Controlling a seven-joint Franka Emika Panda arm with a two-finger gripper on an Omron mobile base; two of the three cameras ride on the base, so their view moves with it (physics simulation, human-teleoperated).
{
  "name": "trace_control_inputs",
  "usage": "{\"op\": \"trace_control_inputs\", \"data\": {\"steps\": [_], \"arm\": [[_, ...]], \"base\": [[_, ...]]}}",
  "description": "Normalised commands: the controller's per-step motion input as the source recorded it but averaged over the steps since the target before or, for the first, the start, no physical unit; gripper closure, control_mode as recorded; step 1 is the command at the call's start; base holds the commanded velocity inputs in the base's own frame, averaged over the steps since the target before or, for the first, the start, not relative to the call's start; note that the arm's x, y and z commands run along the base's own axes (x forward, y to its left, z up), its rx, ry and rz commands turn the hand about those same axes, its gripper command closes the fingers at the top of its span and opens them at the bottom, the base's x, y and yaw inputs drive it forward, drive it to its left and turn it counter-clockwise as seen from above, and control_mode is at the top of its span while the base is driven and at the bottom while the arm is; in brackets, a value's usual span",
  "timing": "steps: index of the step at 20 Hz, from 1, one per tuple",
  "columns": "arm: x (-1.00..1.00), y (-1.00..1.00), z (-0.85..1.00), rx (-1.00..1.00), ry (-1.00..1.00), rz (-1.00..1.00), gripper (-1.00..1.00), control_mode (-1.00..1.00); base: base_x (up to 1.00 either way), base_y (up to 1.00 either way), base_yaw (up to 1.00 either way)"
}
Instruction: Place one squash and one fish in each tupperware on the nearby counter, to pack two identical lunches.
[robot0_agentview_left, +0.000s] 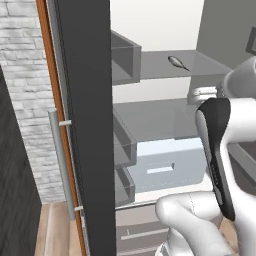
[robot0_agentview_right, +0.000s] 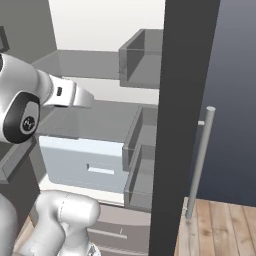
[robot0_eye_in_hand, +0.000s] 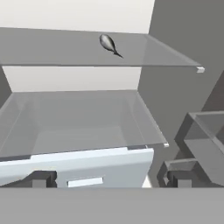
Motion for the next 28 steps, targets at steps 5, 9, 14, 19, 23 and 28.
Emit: {"op": "trace_control_inputs", "data": {"steps": [5,9,14,19,23,28], "arm": [[0.02,-0.2,0.29,-0.02,0.0,0.0,-1.0,-1.0],[0.25,0.0,0.35,-0.01,0.0,0.0,-1.0,-1.0],[0.36,-0.03,0.06,0.0,0.0,0.0,-1.0,-1.0],[0.5,-0.02,0.0,0.0,0.0,0.0,-1.0,-1.0],[0.41,-0.18,0.02,0.0,0.0,0.0,-1.0,-1.0],[0.48,-0.14,0.0,0.0,0.0,0.0,-1.0,-1.0]], "base": [[0.0,0.0,0.0],[0.0,0.0,0.0],[0.0,0.0,0.0],[0.0,0.0,0.0],[0.0,0.0,0.0],[0.0,0.0,0.0]]}}
